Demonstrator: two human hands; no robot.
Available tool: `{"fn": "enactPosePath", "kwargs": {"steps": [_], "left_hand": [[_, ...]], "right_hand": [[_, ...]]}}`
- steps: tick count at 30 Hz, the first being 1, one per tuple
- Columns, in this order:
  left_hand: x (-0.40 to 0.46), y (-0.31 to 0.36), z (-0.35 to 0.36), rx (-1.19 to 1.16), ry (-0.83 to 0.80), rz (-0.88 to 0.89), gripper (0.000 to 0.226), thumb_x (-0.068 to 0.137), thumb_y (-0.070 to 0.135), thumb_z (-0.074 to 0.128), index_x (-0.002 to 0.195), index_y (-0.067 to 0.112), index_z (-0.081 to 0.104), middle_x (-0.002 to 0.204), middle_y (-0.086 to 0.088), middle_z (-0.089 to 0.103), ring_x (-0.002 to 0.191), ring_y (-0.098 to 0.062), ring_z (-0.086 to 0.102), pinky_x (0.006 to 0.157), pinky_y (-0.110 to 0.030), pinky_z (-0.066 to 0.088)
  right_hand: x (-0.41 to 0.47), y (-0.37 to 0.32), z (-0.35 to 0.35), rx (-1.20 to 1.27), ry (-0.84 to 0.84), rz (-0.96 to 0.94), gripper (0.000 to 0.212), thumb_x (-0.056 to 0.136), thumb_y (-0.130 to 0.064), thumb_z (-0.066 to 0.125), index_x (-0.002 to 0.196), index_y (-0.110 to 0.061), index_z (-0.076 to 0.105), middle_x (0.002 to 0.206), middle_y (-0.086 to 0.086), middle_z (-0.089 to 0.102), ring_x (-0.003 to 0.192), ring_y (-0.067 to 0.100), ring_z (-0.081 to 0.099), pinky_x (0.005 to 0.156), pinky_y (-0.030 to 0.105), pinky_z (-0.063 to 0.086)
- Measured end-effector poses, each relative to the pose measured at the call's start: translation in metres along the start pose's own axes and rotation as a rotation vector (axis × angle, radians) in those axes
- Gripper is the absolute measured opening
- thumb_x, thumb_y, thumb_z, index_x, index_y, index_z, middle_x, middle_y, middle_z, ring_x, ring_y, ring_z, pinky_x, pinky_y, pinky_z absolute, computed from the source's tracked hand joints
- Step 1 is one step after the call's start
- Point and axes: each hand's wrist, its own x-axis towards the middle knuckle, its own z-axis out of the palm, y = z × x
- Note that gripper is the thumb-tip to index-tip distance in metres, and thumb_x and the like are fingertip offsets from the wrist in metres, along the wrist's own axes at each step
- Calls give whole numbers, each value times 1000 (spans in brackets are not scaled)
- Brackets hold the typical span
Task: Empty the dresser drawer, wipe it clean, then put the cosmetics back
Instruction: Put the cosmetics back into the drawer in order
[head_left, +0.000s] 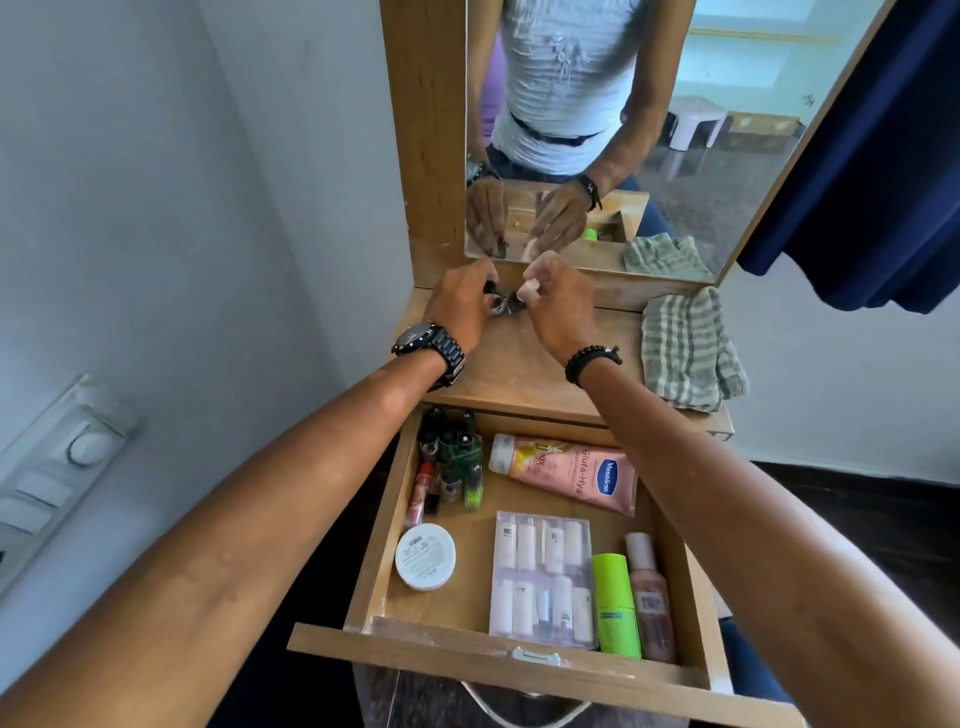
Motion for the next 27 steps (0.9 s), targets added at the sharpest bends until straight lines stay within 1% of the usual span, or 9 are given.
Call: {"fn": "enactPosePath", "kwargs": {"steps": [2, 4, 6, 8, 10, 14, 18, 22, 27], "left_hand": [[-6, 4, -4, -28, 19, -22, 13, 83, 5, 63, 96, 7, 62, 94, -10, 68, 87, -22, 63, 74, -35, 52], [-13, 10, -11, -51, 32, -32, 12, 84, 11, 64, 96, 9, 63, 93, -8, 69, 86, -20, 63, 73, -33, 52], [-21, 19, -21, -78, 46, -25, 13, 84, 14, 65, 96, 10, 64, 93, -7, 70, 86, -19, 64, 74, -33, 53], [-33, 27, -35, -113, 65, 3, 16, 83, 15, 67, 97, 10, 65, 93, -8, 71, 85, -19, 66, 75, -34, 55], [-49, 34, -49, -152, 76, 30, 17, 81, 16, 69, 97, 9, 66, 92, -7, 71, 84, -18, 66, 76, -34, 56], [-88, 39, -75, -202, 27, 59, 18, 79, 19, 72, 95, 12, 67, 88, -3, 71, 77, -11, 64, 73, -25, 55], [-134, 35, -88, -238, -123, 70, 18, 77, 17, 73, 94, 12, 68, 89, -1, 70, 78, -9, 65, 74, -16, 52], [-167, 17, -75, -214, -280, 1, 20, 75, 15, 74, 94, 12, 68, 90, -3, 71, 81, -14, 66, 78, -29, 55], [-188, -1, -52, -164, -362, -83, 21, 74, 11, 75, 95, 10, 70, 88, -6, 72, 77, -13, 65, 77, -29, 55]], "right_hand": [[-7, -3, -6, 42, 0, 36, 8, 82, -4, 59, 89, -9, 60, 85, 5, 64, 80, 22, 62, 76, 39, 53], [-17, -6, -14, 72, 27, 42, 8, 81, -4, 61, 88, -10, 61, 83, 2, 63, 80, 20, 63, 76, 37, 54], [-27, -10, -25, 103, 64, 39, 9, 81, -5, 64, 88, -11, 62, 83, -2, 62, 75, 12, 61, 71, 24, 53], [-41, -15, -38, 141, 83, 50, 10, 81, -6, 66, 90, -11, 63, 80, -6, 61, 66, -3, 56, 61, 6, 44], [-57, -18, -50, 177, 103, 55, 10, 80, -7, 67, 88, -13, 63, 76, -10, 61, 61, -9, 54, 58, 2, 42], [-92, -22, -70, 197, 94, 50, 13, 79, -16, 72, 90, -17, 65, 76, -13, 63, 63, -9, 57, 60, 4, 45], [-130, -19, -74, 208, -5, 69, 16, 77, -21, 76, 89, -17, 65, 79, -8, 68, 69, 1, 63, 63, 9, 50], [-162, -9, -55, 188, -113, 117, 12, 76, -16, 76, 83, -13, 67, 75, -4, 68, 66, 6, 62, 65, 15, 51], [-185, 3, -29, 151, -253, 117, 10, 77, -10, 75, 83, -12, 67, 73, -3, 67, 63, 4, 60, 65, 15, 52]]}}
